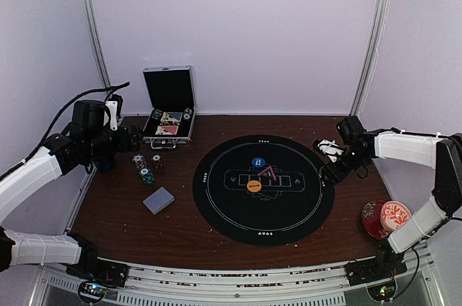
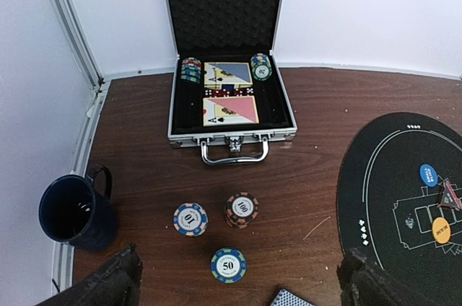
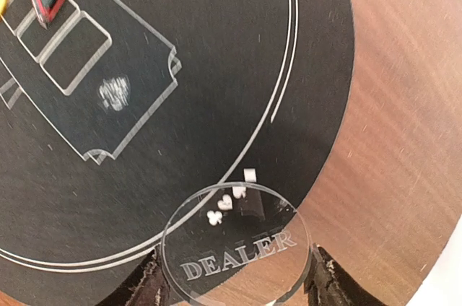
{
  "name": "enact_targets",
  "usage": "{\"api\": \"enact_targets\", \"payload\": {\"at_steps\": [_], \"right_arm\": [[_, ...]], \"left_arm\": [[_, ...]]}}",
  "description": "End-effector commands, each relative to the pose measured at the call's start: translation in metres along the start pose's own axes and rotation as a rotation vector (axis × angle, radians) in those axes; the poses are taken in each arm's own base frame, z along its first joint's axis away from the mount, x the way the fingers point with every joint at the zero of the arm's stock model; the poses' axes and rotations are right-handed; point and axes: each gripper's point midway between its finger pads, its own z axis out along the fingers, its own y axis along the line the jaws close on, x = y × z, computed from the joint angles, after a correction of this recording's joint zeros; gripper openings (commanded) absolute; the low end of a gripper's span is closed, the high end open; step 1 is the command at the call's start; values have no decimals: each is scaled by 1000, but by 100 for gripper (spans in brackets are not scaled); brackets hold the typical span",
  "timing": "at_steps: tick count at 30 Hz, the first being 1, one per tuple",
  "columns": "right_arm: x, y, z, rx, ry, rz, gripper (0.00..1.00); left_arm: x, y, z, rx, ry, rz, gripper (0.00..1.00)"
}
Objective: Distribute texas hold em gaming equipment
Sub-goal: Place the dealer button in the dealer area.
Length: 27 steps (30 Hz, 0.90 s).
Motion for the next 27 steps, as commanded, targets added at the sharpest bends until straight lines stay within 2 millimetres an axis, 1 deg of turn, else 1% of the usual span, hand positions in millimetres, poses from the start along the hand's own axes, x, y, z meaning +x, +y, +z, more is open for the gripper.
{"api": "enact_targets", "payload": {"at_steps": [1,6,13,19,21,24,26,27], "right_arm": [[0,-7,7,-3,-30,-24,47],[7,-5,23,-22,3,-20,48],[12,-12,41,11,39,13,48],[16,-8,43,-13,62,14,51],[17,-7,44,-16,67,14,54],[16,-8,41,-14,66,13,64],[11,-9,36,-16,59,9,70],[8,-10,30,-13,54,7,72]], "left_arm": [[-11,-2,-3,18,-47,-24,98],[-12,0,-4,6,-53,-23,98],[-13,2,-5,-5,-60,-24,98],[-13,2,-5,-3,-60,-23,98],[-14,2,-6,-2,-63,-24,98],[-15,2,-7,-1,-67,-25,98],[-16,2,-8,0,-69,-27,98],[-16,2,-8,-1,-69,-27,98]]}}
